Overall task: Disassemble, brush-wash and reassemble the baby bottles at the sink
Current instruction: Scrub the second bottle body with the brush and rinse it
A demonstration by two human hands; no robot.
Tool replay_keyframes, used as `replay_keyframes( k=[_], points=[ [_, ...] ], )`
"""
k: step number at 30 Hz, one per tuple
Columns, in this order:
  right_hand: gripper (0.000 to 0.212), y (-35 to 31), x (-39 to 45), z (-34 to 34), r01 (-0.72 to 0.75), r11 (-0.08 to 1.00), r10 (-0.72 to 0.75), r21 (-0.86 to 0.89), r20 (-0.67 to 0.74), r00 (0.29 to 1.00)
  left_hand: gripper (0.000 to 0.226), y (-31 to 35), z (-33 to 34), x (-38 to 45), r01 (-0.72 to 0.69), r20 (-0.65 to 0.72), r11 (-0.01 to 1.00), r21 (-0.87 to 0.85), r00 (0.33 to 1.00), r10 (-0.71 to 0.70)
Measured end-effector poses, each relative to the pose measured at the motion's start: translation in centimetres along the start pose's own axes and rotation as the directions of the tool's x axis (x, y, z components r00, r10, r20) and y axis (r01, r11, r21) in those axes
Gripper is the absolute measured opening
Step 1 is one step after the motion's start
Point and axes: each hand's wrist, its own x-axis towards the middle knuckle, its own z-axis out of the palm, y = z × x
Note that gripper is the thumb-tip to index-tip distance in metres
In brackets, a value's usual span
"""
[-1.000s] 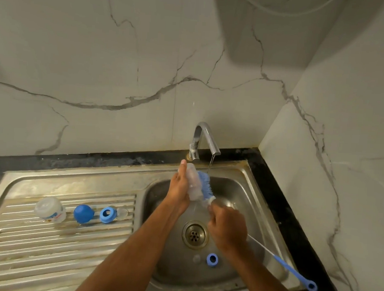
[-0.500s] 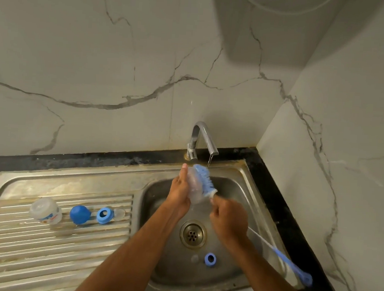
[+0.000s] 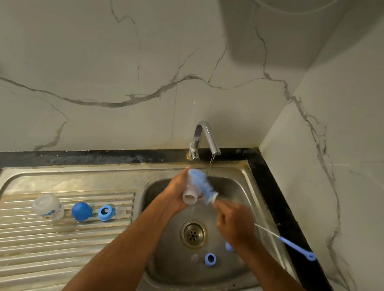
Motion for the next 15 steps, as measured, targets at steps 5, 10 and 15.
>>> replay_keyframes(
  k=[5, 10, 15],
  points=[
    [0.018, -0.5, 0.2, -0.5, 0.152, 0.988, -0.152, 0.005, -0.023, 0.988, 0.032, -0.2, 1.6, 1.3, 0.125, 0.147, 0.990, 0.072, 0.980, -0.134],
    [0.013, 0.5, 1.0, -0.8, -0.083, 0.996, 0.087, 0.044, -0.083, 0.993, 0.051, 0.5, 1.0, 0.2, -0.197, 0.210, 0.969, 0.147, 0.964, 0.164],
    [0.017, 0.3, 0.5, -1.0, 0.083, 0.996, -0.083, 0.027, -0.035, 0.996, 0.057, 1.1, 2.0, -1.3, -0.150, 0.189, 0.982, 0.118, 0.974, 0.126]
  ],
)
